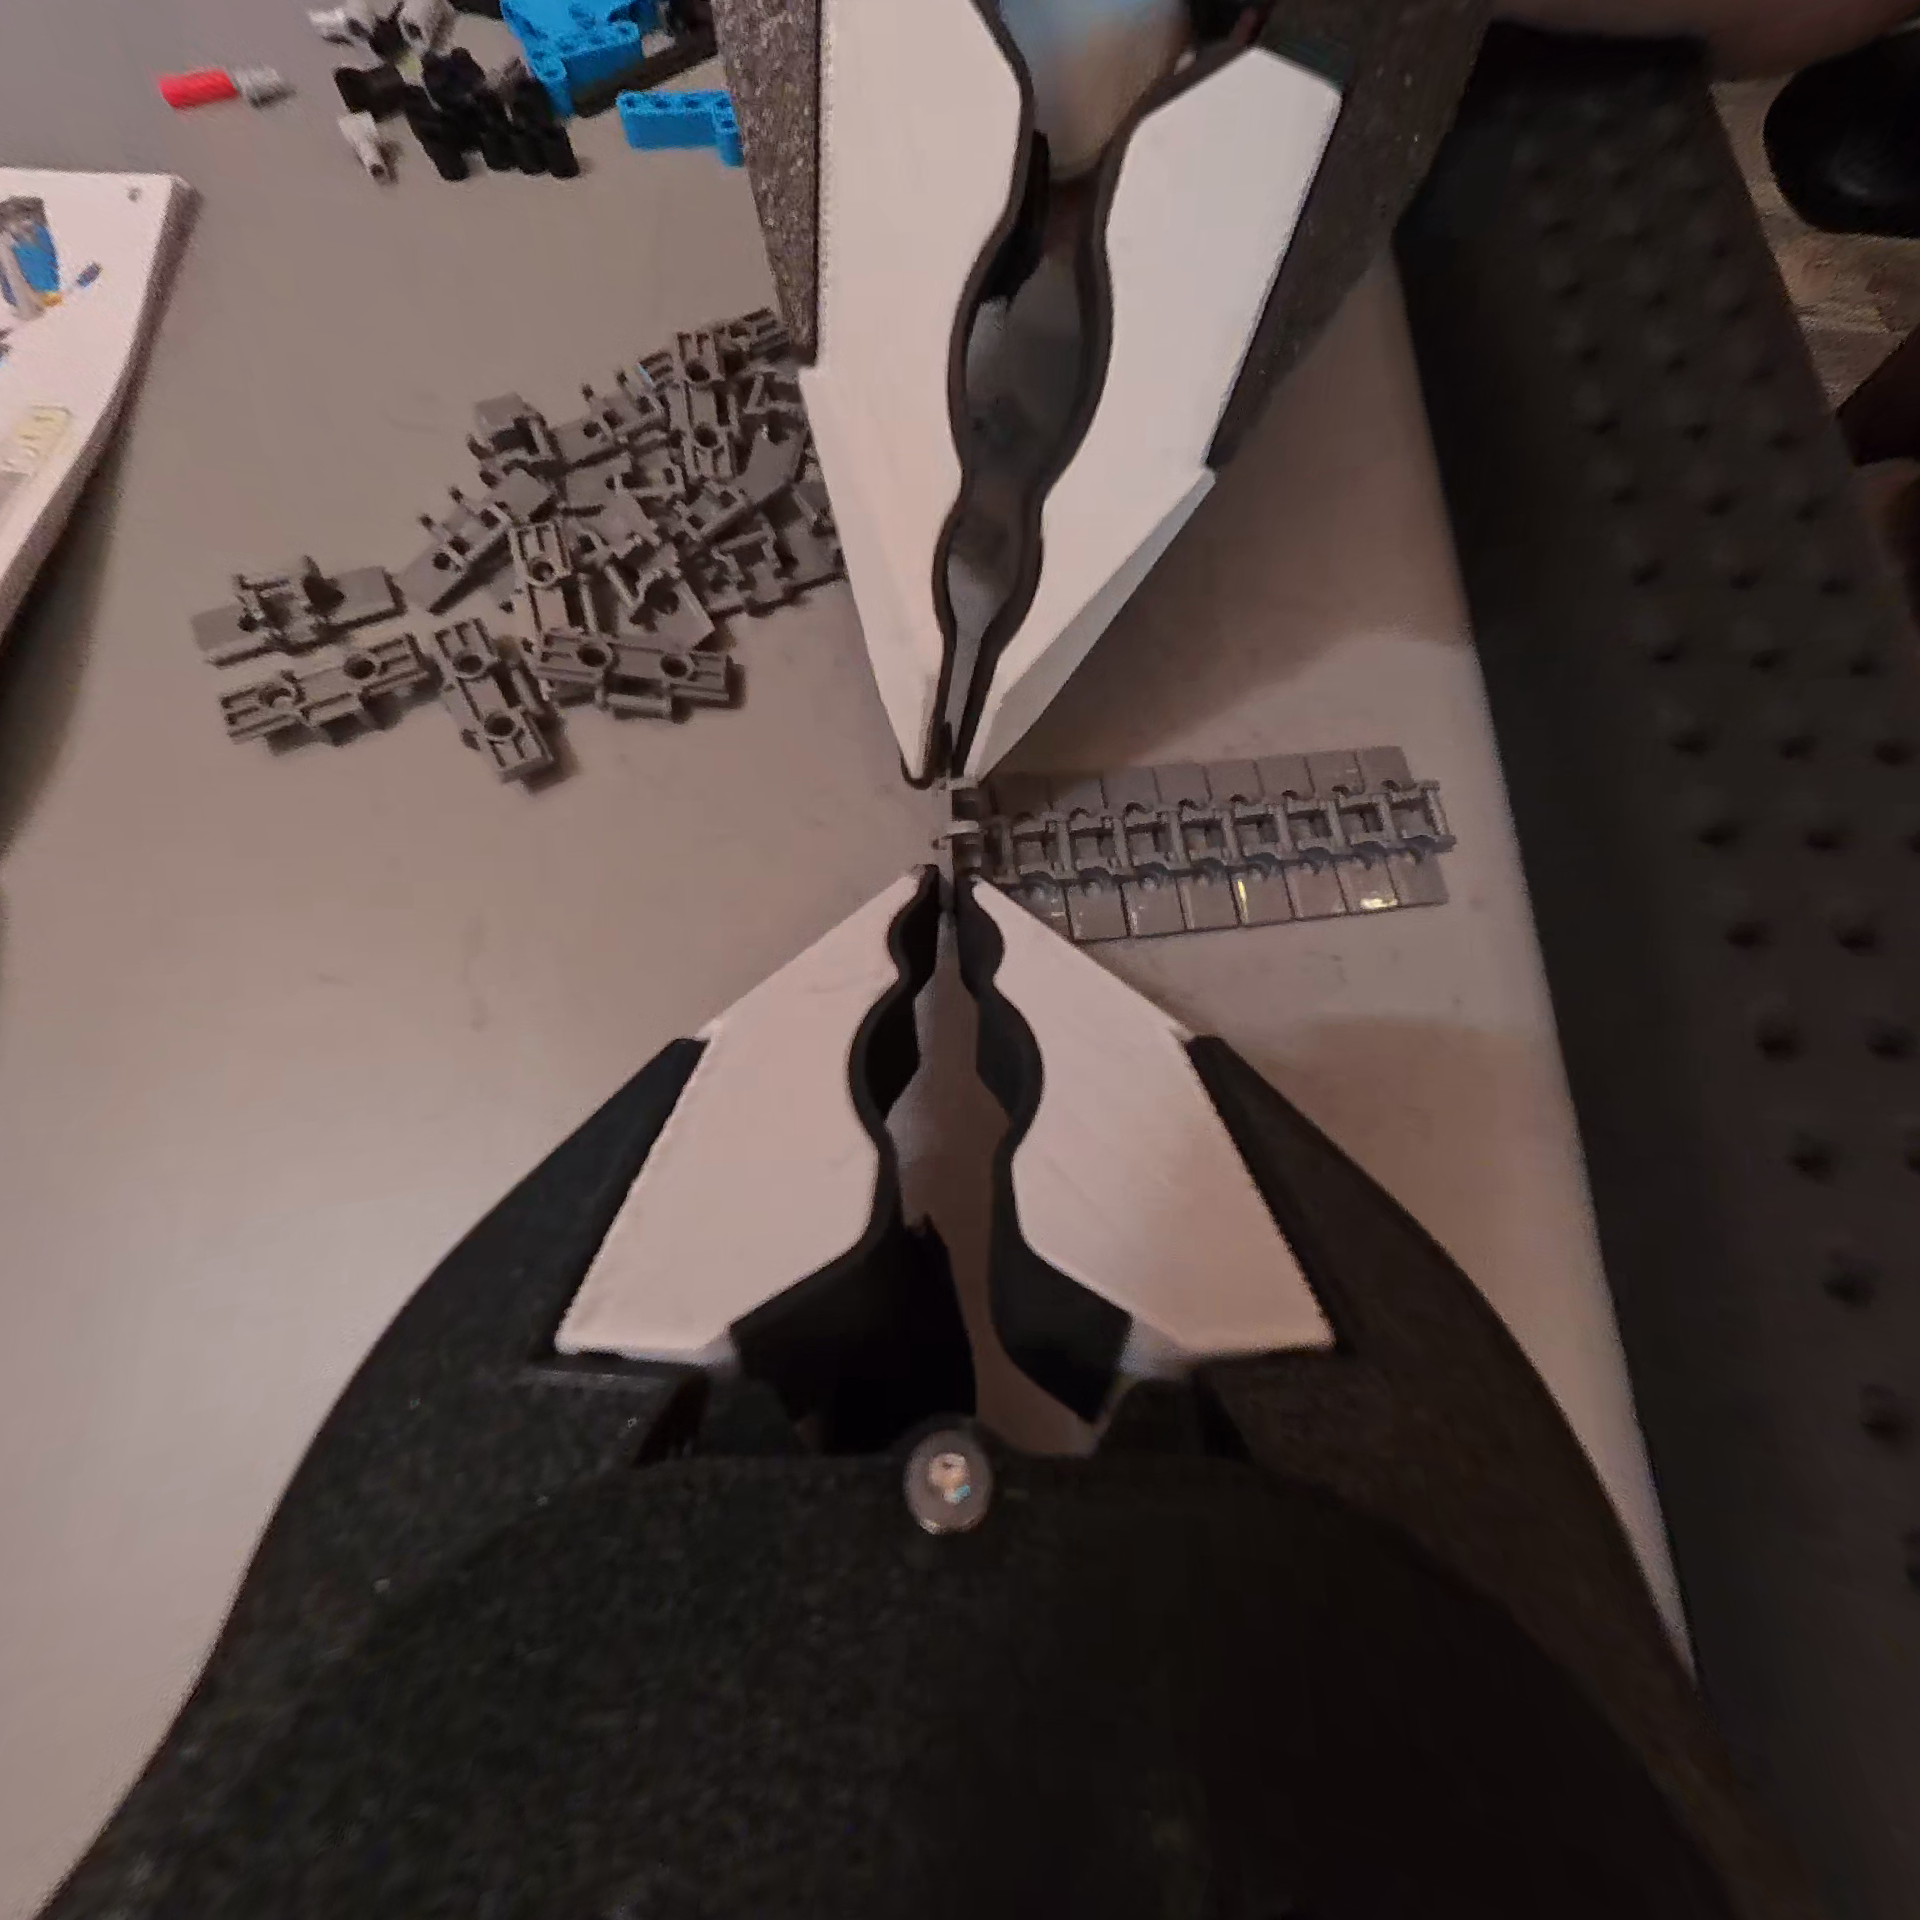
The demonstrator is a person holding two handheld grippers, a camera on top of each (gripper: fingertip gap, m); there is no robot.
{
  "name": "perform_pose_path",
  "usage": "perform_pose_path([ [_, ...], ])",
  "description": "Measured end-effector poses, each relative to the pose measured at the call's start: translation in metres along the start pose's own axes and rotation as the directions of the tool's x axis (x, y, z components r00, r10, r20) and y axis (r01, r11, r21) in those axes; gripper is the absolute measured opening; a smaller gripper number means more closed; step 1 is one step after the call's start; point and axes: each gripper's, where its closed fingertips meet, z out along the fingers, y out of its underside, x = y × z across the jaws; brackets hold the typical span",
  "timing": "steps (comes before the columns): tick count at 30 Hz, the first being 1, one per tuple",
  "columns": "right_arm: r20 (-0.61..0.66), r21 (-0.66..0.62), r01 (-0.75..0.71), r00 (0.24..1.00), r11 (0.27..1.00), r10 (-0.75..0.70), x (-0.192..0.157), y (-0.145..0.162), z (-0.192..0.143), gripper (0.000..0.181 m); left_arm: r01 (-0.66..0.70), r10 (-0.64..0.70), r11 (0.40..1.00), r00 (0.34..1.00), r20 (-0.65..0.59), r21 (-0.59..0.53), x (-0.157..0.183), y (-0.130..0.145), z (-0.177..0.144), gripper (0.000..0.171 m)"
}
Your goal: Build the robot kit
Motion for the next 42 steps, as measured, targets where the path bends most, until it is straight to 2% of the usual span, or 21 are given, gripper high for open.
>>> perform_pose_path([
  [8,-0.01,-0.021,0.024,1.0,1.0,-0.024,0.003,0.004,0.005,0.003,0.021,-0.021,0.999,1.0,0.008,-0.027,-0.002,0.004,0.002,0.003],
  [20,-0.026,-0.113,0.019,0.999,0.993,-0.022,0.0,0.006,0.008,0.003,-0.048,0.057,0.993,0.995,0.082,-0.104,-0.001,0.009,0.005,0.003],
  [26,-0.007,-0.095,-0.025,1.0,0.995,0.024,0.0,0.006,0.008,0.003,-0.022,0.028,0.996,0.997,0.066,-0.09,-0.001,0.008,0.005,0.003],
  [29,0.031,-0.019,-0.056,0.998,0.998,0.056,0.001,0.004,0.007,0.004,0.044,-0.041,0.996,0.999,0.034,-0.077,0.0,0.008,0.005,0.003],
  [30,0.03,-0.007,-0.07,0.997,0.998,0.07,0.002,0.005,0.005,0.006,0.055,-0.052,0.995,0.998,0.035,-0.082,-0.002,0.009,0.005,0.006],
  [32,-0.005,0.029,-0.057,0.998,0.998,0.058,0.008,0.003,-0.002,0.017,0.085,-0.08,0.994,0.994,0.072,-0.07,-0.012,0.009,0.003,0.026],
  [33,-0.028,0.049,-0.052,0.998,0.997,0.053,0.011,0.002,-0.007,0.016,0.105,-0.101,0.993,0.993,0.064,-0.057,-0.014,0.008,0.0,0.027],
  [36,-0.026,0.092,-0.057,0.998,0.994,0.059,0.01,0.001,-0.015,0.011,0.151,-0.15,0.988,0.989,-0.013,0.022,-0.011,-0.002,-0.007,0.023],
  [37,-0.018,0.095,-0.059,0.998,0.994,0.061,0.007,0.001,-0.014,0.009,0.155,-0.154,0.987,0.987,-0.035,0.034,-0.009,-0.004,-0.009,0.017],
  [39,-0.022,0.092,-0.029,0.999,0.995,0.031,0.002,0.002,-0.012,0.0,0.132,-0.13,0.991,0.99,-0.061,0.031,-0.003,-0.003,-0.008,0.003],
  [42,-0.056,0.057,0.012,0.998,0.998,-0.009,0.0,0.004,-0.006,0.001,0.079,-0.08,0.996,0.996,-0.031,-0.04,0.0,0.007,0.002,0.0],
])
